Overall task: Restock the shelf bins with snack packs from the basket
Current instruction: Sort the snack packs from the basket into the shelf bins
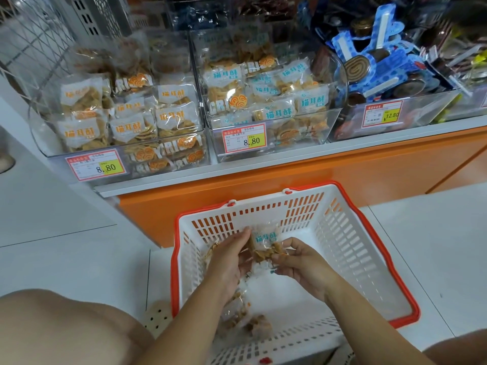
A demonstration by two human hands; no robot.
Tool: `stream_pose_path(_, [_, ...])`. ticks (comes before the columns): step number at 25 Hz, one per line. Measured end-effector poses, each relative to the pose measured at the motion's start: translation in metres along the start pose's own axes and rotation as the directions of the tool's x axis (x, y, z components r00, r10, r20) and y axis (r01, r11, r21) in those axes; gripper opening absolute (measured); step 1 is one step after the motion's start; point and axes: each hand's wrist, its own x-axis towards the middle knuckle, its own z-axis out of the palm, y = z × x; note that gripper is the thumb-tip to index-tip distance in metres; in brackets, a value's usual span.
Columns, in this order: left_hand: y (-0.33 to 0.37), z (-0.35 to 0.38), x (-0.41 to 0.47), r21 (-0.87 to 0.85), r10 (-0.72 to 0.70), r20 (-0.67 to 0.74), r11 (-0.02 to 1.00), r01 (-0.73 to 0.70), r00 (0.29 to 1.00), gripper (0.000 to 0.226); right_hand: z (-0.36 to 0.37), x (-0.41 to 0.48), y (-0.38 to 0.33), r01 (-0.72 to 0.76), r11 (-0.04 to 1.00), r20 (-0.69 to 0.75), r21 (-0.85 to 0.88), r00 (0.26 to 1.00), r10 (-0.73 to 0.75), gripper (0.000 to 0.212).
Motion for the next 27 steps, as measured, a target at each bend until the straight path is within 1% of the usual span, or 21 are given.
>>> stream_pose_path(2, [-0.003, -0.001, -0.001, 0.151, -0.019, 0.066, 0.988, 0.009, 0.998, 0.026, 0.002, -0.001, -0.003, 0.019, 1.0, -0.015, 0.016, 1.0, -0.019, 0.017])
stream_pose_path(4, [-0.005, -0.001, -0.002, 0.243, 0.0, 0.079, 0.97, -0.019, 0.997, 0.025, 0.005, -0.002, -0.01, 0.042, 0.999, -0.018, -0.022, 0.999, -0.043, 0.016])
stream_pose_path(6, [0.0, 0.001, -0.006, 0.302, 0.059, 0.074, 0.95, -0.079, 0.995, 0.024, 0.009, -0.005, -0.016, 0.082, 0.987, -0.025, -0.136, 0.996, -0.086, 0.035])
stream_pose_path(7, [0.008, 0.005, -0.009, 0.329, 0.095, 0.072, 0.938, -0.113, 0.993, 0.022, 0.012, -0.007, -0.023, 0.122, 0.974, -0.032, -0.193, 0.991, -0.13, 0.04])
stream_pose_path(9, [0.03, 0.017, -0.017, 0.407, 0.172, 0.097, 0.892, -0.197, 0.98, 0.023, 0.019, -0.013, -0.044, 0.226, 0.941, -0.062, -0.251, 0.967, -0.249, 0.028])
stream_pose_path(10, [0.047, 0.024, -0.021, 0.455, 0.228, 0.134, 0.85, -0.265, 0.964, 0.026, 0.022, -0.016, -0.062, 0.287, 0.921, -0.066, -0.265, 0.947, -0.314, 0.023])
stream_pose_path(12, [0.084, 0.038, -0.029, 0.52, 0.35, 0.22, 0.748, -0.413, 0.91, 0.03, 0.031, -0.023, -0.103, 0.403, 0.859, -0.057, -0.317, 0.896, -0.441, 0.019])
stream_pose_path(14, [0.126, 0.051, -0.04, 0.551, 0.481, 0.3, 0.618, -0.561, 0.824, 0.021, 0.044, -0.029, -0.152, 0.507, 0.771, -0.03, -0.384, 0.828, -0.559, 0.013])
stream_pose_path(15, [0.147, 0.057, -0.046, 0.582, 0.56, 0.322, 0.52, -0.626, 0.764, 0.019, 0.051, -0.032, -0.177, 0.549, 0.722, -0.031, -0.421, 0.787, -0.617, 0.009])
stream_pose_path(16, [0.166, 0.059, -0.049, 0.63, 0.646, 0.326, 0.395, -0.669, 0.69, 0.024, 0.057, -0.032, -0.202, 0.581, 0.667, -0.047, -0.467, 0.737, -0.675, 0.006])
stream_pose_path(17, [0.185, 0.059, -0.05, 0.69, 0.729, 0.316, 0.262, -0.674, 0.607, 0.033, 0.062, -0.029, -0.225, 0.597, 0.601, -0.068, -0.532, 0.677, -0.733, 0.008])
stream_pose_path(18, [0.201, 0.055, -0.046, 0.761, 0.794, 0.307, 0.126, -0.636, 0.524, 0.04, 0.067, -0.024, -0.247, 0.593, 0.54, -0.09, -0.597, 0.62, -0.78, 0.012])
stream_pose_path(19, [0.214, 0.05, -0.038, 0.831, 0.831, 0.315, -0.008, -0.556, 0.458, 0.047, 0.071, -0.015, -0.268, 0.573, 0.493, -0.104, -0.655, 0.577, -0.81, 0.016])
stream_pose_path(20, [0.224, 0.043, -0.029, 0.879, 0.838, 0.336, -0.116, -0.462, 0.43, 0.053, 0.074, -0.005, -0.286, 0.528, 0.464, -0.121, -0.711, 0.558, -0.821, 0.018])
stream_pose_path(21, [0.23, 0.035, -0.018, 0.906, 0.821, 0.354, -0.183, -0.381, 0.448, 0.06, 0.077, 0.008, -0.3, 0.461, 0.447, -0.135, -0.766, 0.565, -0.814, 0.023])
stream_pose_path(22, [0.233, 0.03, -0.009, 0.919, 0.797, 0.357, -0.206, -0.336, 0.487, 0.064, 0.079, 0.021, -0.311, 0.372, 0.429, -0.145, -0.823, 0.592, -0.793, 0.03])
stream_pose_path(23, [0.234, 0.026, -0.002, 0.927, 0.775, 0.345, -0.192, -0.323, 0.529, 0.066, 0.08, 0.035, -0.318, 0.265, 0.395, -0.149, -0.88, 0.635, -0.758, 0.039])
stream_pose_path(24, [0.234, 0.024, 0.004, 0.93, 0.761, 0.332, -0.166, -0.328, 0.557, 0.067, 0.083, 0.046, -0.322, 0.164, 0.353, -0.153, -0.921, 0.681, -0.716, 0.046])
stream_pose_path(25, [0.233, 0.022, 0.008, 0.929, 0.753, 0.329, -0.15, -0.338, 0.57, 0.068, 0.085, 0.054, -0.324, 0.093, 0.317, -0.156, -0.944, 0.721, -0.675, 0.051])
stream_pose_path(27, [0.232, 0.021, 0.013, 0.923, 0.751, 0.341, -0.154, -0.351, 0.566, 0.068, 0.085, 0.065, -0.326, 0.032, 0.284, -0.156, -0.958, 0.774, -0.614, 0.058])
